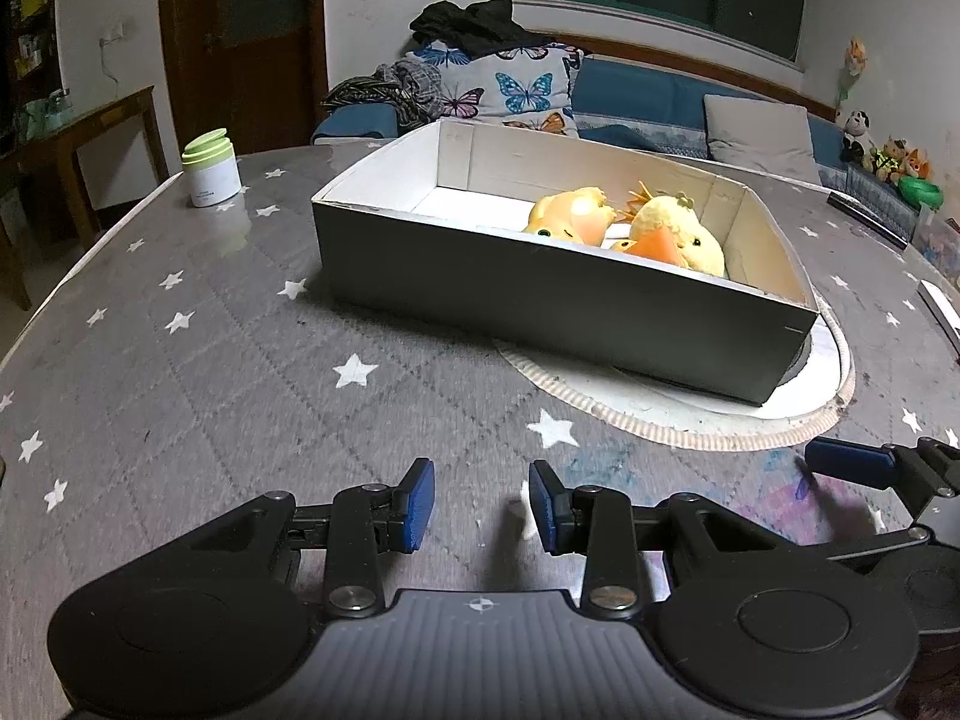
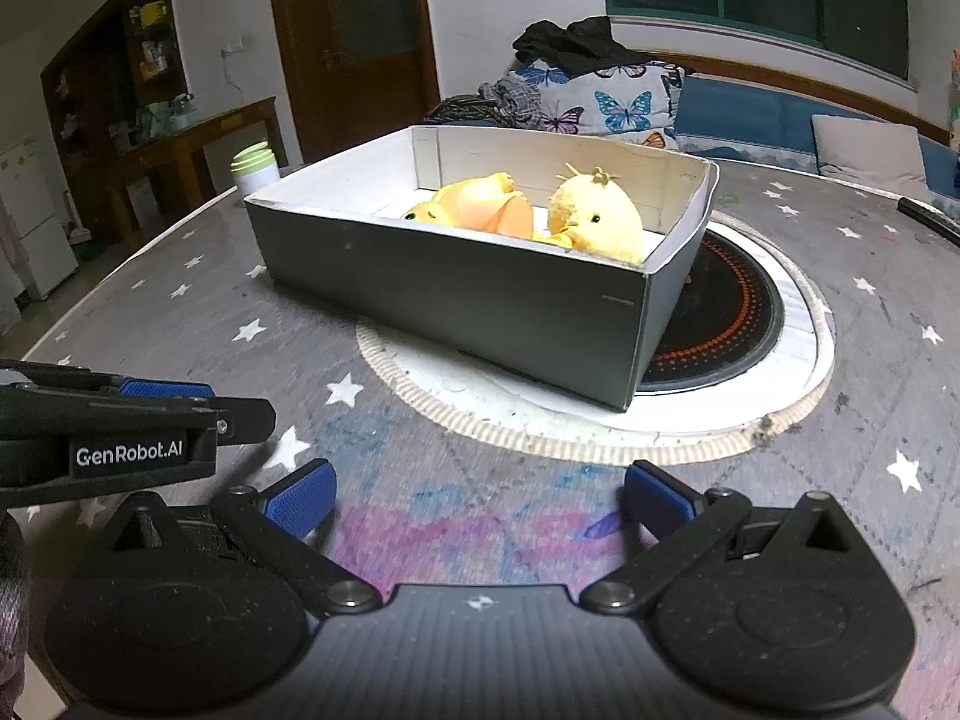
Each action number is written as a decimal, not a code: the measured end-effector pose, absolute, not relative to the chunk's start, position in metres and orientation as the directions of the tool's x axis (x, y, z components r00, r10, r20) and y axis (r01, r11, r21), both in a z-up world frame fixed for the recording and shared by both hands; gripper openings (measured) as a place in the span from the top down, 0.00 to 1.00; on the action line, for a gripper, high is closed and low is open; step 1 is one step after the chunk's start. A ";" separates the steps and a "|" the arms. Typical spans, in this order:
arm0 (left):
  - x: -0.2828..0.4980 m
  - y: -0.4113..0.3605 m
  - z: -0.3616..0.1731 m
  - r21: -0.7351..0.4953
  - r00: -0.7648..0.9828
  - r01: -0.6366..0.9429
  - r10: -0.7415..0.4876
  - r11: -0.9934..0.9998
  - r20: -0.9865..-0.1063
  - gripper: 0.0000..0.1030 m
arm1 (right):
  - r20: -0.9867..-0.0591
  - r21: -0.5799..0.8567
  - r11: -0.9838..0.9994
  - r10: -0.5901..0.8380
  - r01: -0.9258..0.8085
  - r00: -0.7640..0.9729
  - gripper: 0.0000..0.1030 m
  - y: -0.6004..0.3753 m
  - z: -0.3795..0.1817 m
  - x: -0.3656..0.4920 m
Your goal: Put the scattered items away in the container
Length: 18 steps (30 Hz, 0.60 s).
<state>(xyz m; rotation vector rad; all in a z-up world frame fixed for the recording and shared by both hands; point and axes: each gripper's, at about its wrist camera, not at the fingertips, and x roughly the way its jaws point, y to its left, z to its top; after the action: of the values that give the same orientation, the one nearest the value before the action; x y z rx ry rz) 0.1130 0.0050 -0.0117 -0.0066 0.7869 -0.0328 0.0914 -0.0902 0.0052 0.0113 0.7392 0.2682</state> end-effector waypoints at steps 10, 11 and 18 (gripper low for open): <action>0.126 0.004 -0.008 0.009 0.708 0.038 -0.021 0.999 -0.706 0.64 | -0.670 0.110 0.969 0.236 -0.220 0.704 0.00 -0.089 0.007 0.104; 0.127 0.004 -0.008 0.010 0.708 0.039 -0.020 0.999 -0.706 0.64 | -0.671 0.110 0.970 0.235 -0.219 0.703 0.00 -0.089 0.007 0.105; 0.138 0.003 -0.008 0.021 0.704 0.042 -0.015 0.999 -0.710 0.64 | -0.680 0.113 0.973 0.222 -0.200 0.699 0.00 -0.090 0.008 0.114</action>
<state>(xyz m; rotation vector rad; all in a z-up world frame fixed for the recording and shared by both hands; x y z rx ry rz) 0.1375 0.0027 -0.0084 0.0363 0.7897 -0.0319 0.1141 -0.0903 0.0078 0.0315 0.7615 0.2352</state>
